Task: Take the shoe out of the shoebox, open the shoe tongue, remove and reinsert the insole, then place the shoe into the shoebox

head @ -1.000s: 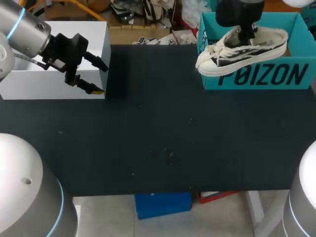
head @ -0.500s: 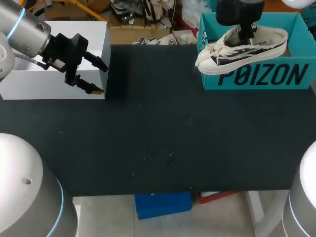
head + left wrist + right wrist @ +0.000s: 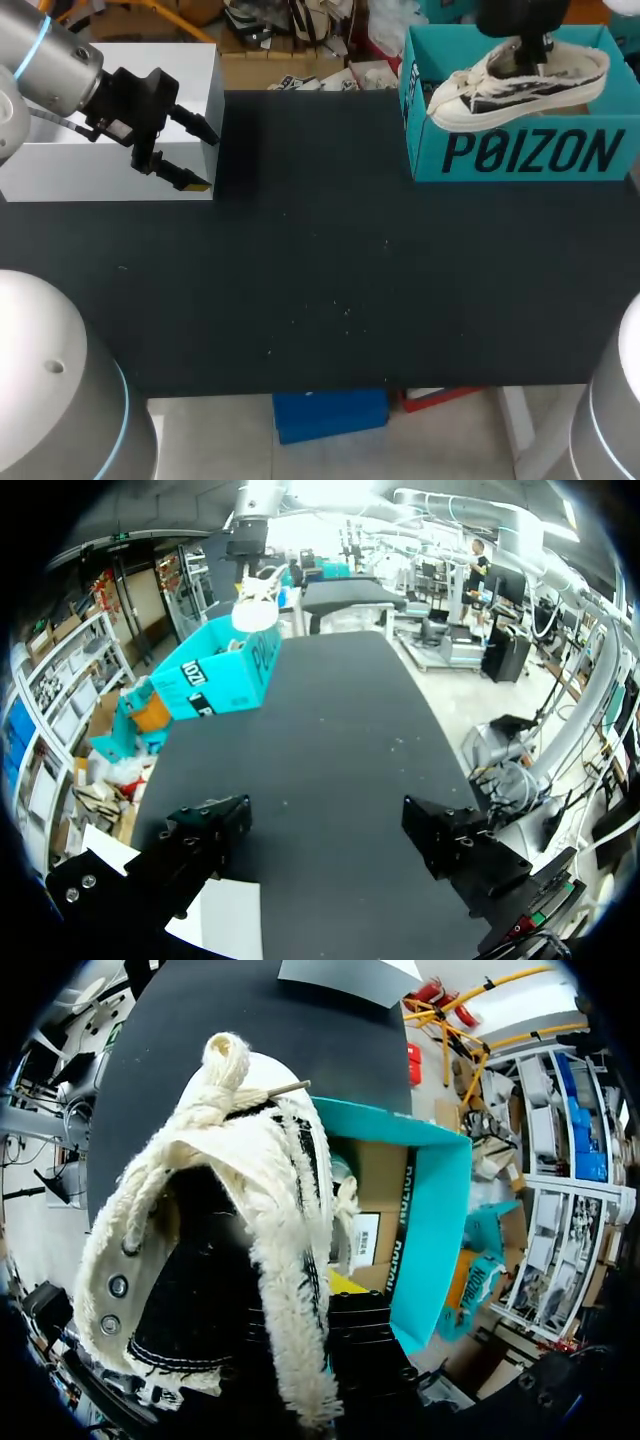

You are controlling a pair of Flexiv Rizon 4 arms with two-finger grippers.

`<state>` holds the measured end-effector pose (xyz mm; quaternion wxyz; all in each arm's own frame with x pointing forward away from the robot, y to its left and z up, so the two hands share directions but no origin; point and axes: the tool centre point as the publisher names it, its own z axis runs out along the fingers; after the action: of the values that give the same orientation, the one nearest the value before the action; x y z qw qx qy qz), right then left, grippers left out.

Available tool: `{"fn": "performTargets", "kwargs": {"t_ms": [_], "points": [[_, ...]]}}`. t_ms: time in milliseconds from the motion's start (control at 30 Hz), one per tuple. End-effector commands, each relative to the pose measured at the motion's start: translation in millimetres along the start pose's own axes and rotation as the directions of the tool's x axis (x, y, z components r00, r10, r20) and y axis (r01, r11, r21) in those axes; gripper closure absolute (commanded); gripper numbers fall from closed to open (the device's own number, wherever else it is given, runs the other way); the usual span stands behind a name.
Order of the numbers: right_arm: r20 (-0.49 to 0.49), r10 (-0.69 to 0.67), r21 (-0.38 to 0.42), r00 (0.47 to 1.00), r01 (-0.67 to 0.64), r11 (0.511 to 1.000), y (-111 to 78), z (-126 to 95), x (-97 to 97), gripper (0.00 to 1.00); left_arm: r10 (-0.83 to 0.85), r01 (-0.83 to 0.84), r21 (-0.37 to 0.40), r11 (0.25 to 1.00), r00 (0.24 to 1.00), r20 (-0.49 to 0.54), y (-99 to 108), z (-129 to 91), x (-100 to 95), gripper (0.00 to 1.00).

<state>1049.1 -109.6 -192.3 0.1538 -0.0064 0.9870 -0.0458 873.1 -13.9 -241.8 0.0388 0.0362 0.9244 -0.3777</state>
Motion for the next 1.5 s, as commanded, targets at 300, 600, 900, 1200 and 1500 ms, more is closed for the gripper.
{"fn": "performTargets", "kwargs": {"t_ms": [300, 600, 900, 1200, 1500], "points": [[-0.004, -0.015, -0.094, 1.000, 0.015, 0.995, -40.4, 28.1, -79.6, 1.00, 0.001, -0.001, -0.001, 1.000, 1.000, 0.003, 0.5, 1.3, 0.3, 0.00], [0.018, 0.010, -0.147, 1.000, -0.007, 0.989, -46.1, 58.9, -119.0, 1.00, 0.001, -0.001, -0.001, 1.000, 1.000, 0.003, 0.5, 1.3, 0.3, 0.00], [0.019, 0.011, -0.168, 1.000, -0.008, 0.986, -42.9, 86.7, -153.6, 1.00, 0.001, -0.001, -0.001, 1.000, 1.000, 0.003, 0.5, 1.3, 0.3, 0.00], [0.014, 0.046, -0.177, 0.999, -0.043, 0.983, -42.8, 115.0, -178.2, 1.00, 0.001, -0.001, -0.001, 1.000, 1.000, 0.003, 0.5, 1.3, 0.3, 0.00], [-0.023, 0.077, -0.158, 0.997, -0.079, 0.984, -51.7, 142.2, -185.7, 1.00, 0.001, -0.001, -0.001, 1.000, 1.000, 0.003, 0.5, 1.3, 0.3, 0.00]]}}
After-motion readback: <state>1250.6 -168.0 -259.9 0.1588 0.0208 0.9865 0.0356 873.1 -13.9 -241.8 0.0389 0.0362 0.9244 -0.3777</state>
